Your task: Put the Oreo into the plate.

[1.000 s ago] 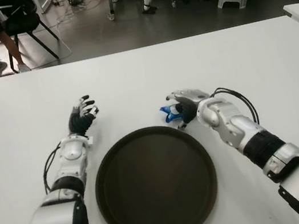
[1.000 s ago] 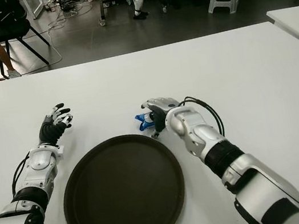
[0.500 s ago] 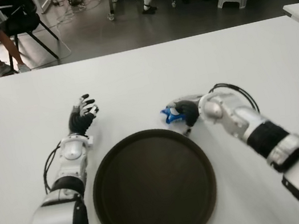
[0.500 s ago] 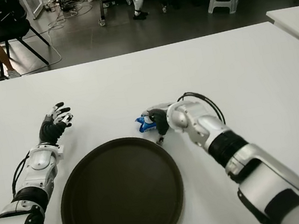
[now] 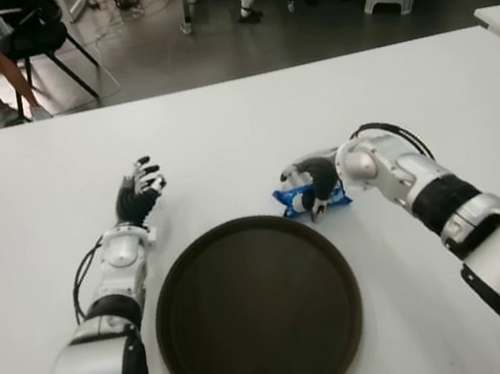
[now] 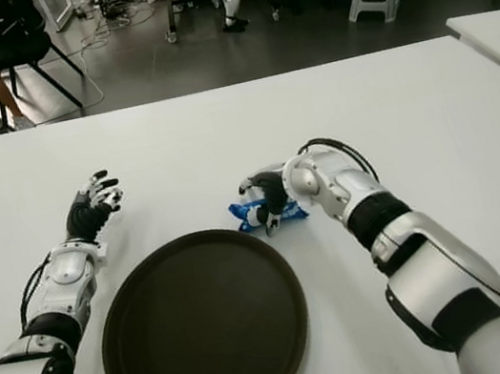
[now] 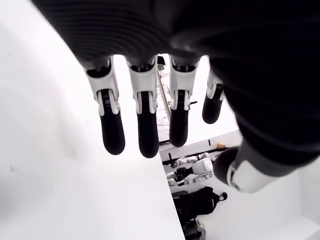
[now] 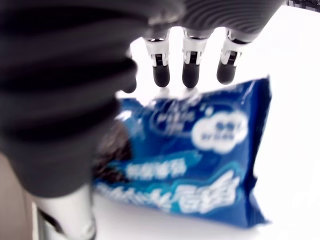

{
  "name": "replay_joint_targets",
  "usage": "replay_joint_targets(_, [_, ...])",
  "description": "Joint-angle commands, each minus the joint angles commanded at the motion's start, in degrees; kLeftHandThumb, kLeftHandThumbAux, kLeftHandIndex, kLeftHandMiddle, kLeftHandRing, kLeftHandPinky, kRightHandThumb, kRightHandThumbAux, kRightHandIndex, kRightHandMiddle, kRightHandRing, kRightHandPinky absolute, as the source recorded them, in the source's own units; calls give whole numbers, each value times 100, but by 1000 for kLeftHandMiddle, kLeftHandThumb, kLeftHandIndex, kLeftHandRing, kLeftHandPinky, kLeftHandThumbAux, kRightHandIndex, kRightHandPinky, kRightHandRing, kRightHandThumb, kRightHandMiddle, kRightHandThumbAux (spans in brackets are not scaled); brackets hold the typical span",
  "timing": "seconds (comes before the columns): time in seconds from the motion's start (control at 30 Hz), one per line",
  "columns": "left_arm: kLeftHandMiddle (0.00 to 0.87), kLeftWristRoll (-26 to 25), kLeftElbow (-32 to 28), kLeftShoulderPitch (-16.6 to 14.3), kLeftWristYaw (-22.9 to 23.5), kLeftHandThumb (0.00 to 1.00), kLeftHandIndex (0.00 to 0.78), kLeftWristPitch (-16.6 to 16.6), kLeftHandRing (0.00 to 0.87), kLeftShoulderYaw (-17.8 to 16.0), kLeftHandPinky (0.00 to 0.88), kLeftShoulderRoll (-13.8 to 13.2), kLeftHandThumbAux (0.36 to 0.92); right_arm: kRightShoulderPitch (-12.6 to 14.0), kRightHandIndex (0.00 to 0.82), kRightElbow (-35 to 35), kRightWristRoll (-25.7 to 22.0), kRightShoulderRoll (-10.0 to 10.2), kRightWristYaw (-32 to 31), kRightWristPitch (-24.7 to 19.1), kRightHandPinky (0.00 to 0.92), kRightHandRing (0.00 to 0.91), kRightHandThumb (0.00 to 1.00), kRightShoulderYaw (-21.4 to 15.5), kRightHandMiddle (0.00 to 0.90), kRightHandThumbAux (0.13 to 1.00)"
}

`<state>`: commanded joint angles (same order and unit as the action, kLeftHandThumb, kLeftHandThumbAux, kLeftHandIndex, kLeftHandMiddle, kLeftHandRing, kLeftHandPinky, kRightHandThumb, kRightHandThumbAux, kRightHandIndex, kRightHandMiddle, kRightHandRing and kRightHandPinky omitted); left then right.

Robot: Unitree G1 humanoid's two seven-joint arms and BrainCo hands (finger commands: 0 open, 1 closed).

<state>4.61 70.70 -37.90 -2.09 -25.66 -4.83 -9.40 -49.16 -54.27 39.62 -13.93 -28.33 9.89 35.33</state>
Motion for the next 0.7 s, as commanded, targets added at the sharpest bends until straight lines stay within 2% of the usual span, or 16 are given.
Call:
replay_joint_targets(0.37, [226,-21,-9,17,13,86,152,-21,244,-29,280,20,617,6,6,-69,-84,16,13,92,0,4,0,-59,53,809])
replay_joint_targets(0.7, [229,18,-29,20,-38,78,154,-5,251,-10,294,9,617,111,49,55,-101,-10,202,165,12,37,0,-124,83,815])
